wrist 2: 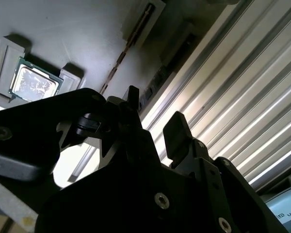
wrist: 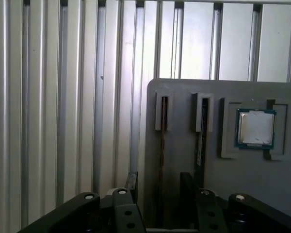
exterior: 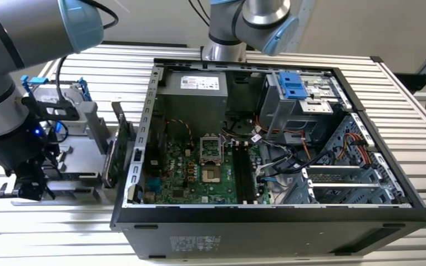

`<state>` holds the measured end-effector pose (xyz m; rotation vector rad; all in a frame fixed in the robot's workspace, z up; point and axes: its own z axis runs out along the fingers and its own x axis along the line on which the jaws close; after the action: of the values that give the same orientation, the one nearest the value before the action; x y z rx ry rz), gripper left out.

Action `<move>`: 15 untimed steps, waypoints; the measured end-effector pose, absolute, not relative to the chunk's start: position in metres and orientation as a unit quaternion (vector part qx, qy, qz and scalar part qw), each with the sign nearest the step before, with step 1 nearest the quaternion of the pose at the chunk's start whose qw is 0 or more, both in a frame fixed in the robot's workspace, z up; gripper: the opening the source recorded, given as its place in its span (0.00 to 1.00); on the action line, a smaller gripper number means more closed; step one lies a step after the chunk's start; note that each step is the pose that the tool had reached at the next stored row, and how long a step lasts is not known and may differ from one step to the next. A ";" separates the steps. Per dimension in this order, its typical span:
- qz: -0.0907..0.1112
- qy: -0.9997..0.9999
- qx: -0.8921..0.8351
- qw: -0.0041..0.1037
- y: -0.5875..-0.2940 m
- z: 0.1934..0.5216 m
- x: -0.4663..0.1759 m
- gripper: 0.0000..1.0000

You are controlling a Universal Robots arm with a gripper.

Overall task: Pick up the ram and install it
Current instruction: 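Pick up the ram and move it above insertion slot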

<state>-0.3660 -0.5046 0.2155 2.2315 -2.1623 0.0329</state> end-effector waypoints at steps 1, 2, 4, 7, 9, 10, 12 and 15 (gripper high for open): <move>0.011 -0.696 0.718 0.017 -0.505 0.215 -0.366 1.00; 0.011 -0.696 0.718 0.017 -0.505 0.214 -0.366 1.00; 0.011 -0.695 0.718 0.017 -0.505 0.212 -0.367 1.00; 0.011 -0.695 0.718 0.017 -0.505 0.209 -0.367 1.00; 0.011 -0.695 0.718 0.017 -0.505 0.207 -0.368 1.00; 0.011 -0.695 0.718 0.017 -0.505 0.206 -0.368 1.00; 0.012 -0.695 0.718 0.017 -0.504 0.204 -0.369 1.00; 0.012 -0.695 0.719 0.017 -0.503 0.202 -0.369 1.00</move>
<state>-0.3695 -0.5025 0.2016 2.2340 -2.1612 0.0375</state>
